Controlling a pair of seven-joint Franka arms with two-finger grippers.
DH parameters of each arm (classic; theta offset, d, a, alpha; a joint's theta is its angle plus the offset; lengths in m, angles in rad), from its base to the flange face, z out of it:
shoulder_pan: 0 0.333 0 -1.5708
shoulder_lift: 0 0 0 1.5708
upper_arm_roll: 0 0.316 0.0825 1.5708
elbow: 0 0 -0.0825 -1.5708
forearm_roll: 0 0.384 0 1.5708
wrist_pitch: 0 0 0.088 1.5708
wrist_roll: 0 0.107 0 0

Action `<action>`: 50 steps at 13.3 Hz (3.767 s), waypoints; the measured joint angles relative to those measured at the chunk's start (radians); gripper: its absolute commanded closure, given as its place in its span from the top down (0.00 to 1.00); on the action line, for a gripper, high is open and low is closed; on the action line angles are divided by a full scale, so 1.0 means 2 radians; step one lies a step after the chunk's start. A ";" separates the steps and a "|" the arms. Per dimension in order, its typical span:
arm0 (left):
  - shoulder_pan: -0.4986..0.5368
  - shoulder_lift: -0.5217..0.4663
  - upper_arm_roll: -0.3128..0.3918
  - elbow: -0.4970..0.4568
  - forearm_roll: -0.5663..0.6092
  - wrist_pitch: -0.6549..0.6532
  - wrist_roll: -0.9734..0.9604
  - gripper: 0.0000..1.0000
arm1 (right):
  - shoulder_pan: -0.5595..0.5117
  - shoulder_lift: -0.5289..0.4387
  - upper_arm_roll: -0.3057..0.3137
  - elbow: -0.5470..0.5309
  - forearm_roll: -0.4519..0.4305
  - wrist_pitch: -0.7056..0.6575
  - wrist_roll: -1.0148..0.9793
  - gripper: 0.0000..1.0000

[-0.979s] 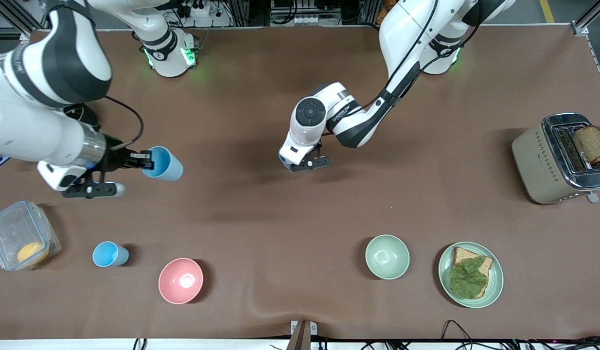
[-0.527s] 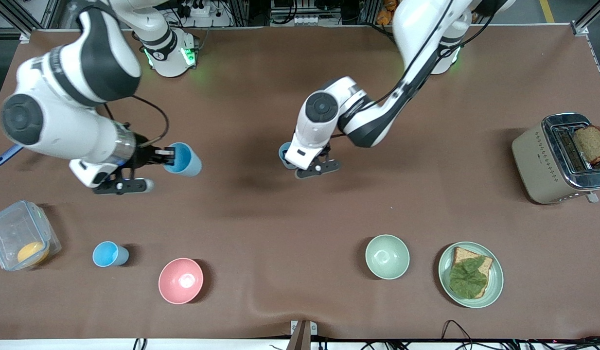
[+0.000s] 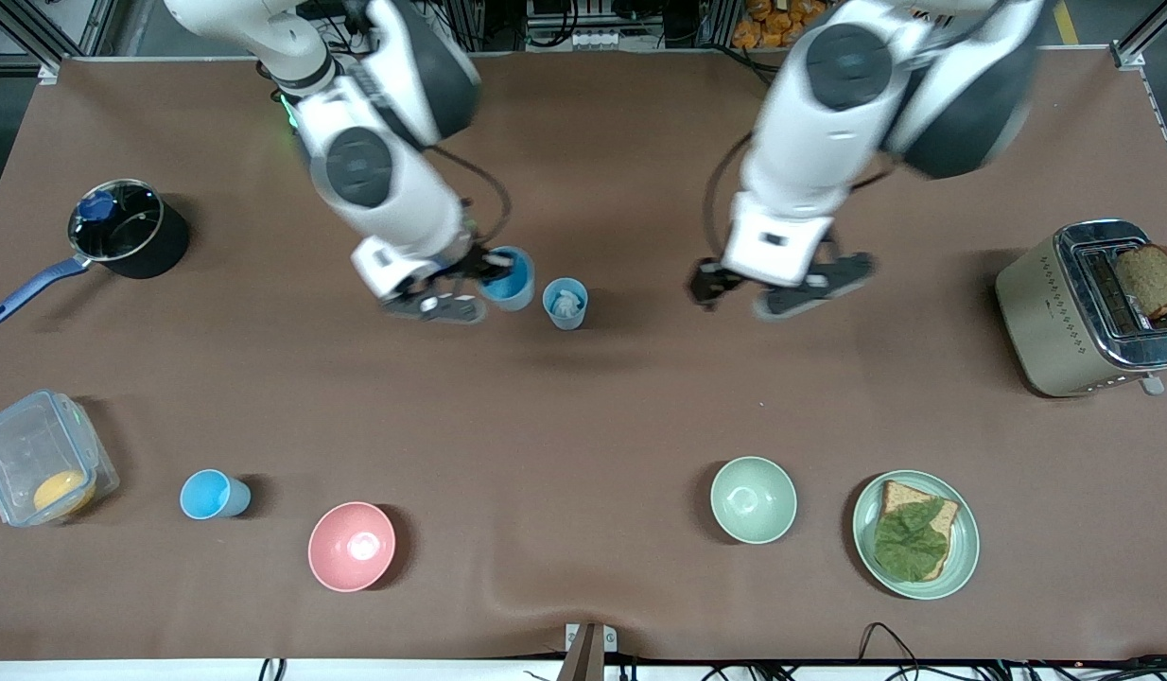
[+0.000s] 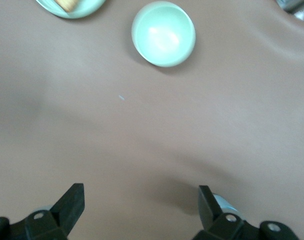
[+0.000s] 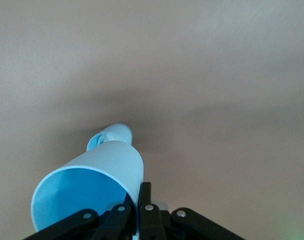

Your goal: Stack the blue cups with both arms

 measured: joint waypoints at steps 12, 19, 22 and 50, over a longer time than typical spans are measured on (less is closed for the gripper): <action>0.137 -0.081 0.041 -0.003 -0.015 -0.085 0.332 1.00 | 0.050 0.075 -0.001 -0.023 -0.012 0.103 0.079 0.00; 0.096 -0.096 0.104 -0.009 -0.019 -0.109 0.378 1.00 | 0.052 0.084 -0.002 -0.021 -0.013 0.106 0.089 1.00; 0.094 -0.096 0.104 -0.011 -0.019 -0.109 0.378 1.00 | 0.051 0.082 -0.010 -0.009 -0.013 0.101 0.089 1.00; 0.095 -0.100 0.103 -0.004 -0.019 -0.132 0.378 1.00 | -0.322 -0.131 0.033 0.047 -0.110 -0.178 -0.395 1.00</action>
